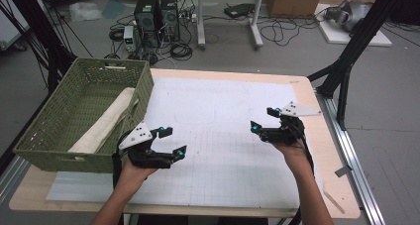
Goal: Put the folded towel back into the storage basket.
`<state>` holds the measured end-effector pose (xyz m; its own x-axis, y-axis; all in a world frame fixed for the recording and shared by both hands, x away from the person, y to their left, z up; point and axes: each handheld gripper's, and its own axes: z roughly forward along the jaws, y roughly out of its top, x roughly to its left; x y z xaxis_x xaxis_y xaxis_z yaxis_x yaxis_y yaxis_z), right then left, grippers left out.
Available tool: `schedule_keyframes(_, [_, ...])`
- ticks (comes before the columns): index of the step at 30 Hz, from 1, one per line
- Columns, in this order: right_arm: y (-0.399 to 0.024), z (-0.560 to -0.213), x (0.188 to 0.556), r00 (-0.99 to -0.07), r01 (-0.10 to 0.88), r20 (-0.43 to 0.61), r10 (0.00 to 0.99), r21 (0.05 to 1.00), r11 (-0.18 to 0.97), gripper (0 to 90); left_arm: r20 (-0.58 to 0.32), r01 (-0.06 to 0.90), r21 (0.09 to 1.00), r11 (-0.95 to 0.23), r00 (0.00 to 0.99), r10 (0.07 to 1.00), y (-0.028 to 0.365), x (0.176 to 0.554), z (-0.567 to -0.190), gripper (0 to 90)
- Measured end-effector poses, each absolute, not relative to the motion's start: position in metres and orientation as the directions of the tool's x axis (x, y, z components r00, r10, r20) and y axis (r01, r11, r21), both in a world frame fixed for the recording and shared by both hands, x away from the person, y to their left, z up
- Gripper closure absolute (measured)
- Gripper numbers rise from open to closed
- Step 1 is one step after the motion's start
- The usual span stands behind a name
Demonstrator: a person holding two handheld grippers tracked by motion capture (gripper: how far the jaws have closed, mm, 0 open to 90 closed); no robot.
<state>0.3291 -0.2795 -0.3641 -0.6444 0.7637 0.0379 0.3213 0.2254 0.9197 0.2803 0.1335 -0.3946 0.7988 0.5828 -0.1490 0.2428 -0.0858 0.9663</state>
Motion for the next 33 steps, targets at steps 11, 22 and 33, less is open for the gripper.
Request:
schedule_keyframes(11, [-0.304,-0.390,0.282,-0.565,0.276,-0.078,0.821,0.920,0.277,16.4,-0.155,0.275,0.954,-0.123,0.799,0.581,0.132,0.287,-0.420,19.0])
schedule_keyframes(22, [-0.330,-0.410,0.243,-0.522,0.307,-0.052,0.851,0.920,0.244,16.4,-0.141,0.265,0.955,-0.136,0.803,0.579,0.123,0.286,-0.423,18.6])
schedule_keyframes(33, [-0.337,-0.422,0.239,-0.502,0.332,-0.035,0.864,0.915,0.230,16.5,-0.146,0.271,0.953,-0.137,0.805,0.575,0.120,0.282,-0.429,18.7])
